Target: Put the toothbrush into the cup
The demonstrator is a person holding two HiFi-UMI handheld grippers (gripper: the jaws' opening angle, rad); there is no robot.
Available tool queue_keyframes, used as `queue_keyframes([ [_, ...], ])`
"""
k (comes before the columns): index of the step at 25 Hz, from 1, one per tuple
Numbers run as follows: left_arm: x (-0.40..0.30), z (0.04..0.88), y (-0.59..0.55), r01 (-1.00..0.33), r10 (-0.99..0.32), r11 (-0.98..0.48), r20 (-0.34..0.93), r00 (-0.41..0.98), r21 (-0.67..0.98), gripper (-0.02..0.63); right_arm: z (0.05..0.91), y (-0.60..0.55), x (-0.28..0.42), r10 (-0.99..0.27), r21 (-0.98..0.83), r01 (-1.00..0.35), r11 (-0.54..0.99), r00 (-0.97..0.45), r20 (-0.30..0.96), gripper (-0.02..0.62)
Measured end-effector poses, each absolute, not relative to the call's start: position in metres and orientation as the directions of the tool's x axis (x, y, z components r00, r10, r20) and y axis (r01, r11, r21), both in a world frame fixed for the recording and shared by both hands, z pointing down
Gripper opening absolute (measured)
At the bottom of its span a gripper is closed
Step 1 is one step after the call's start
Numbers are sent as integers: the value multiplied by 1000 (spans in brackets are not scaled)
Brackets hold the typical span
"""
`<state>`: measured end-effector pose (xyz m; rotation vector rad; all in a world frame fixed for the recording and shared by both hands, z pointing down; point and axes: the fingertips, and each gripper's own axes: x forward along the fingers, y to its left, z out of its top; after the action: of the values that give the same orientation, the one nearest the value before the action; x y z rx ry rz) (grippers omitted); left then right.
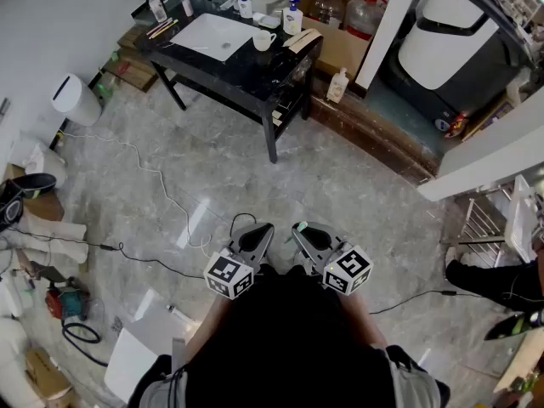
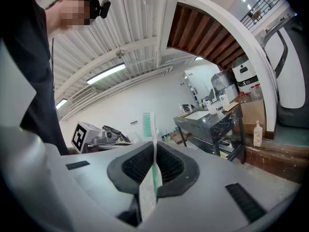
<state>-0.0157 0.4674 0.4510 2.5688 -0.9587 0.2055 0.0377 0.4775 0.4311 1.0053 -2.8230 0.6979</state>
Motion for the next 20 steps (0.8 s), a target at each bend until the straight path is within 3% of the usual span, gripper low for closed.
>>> queue_keyframes([
  [20, 1, 449, 465, -672, -613, -676, 275, 741, 303, 9, 437, 478, 52, -549, -430, -564, 705, -818, 171, 29],
])
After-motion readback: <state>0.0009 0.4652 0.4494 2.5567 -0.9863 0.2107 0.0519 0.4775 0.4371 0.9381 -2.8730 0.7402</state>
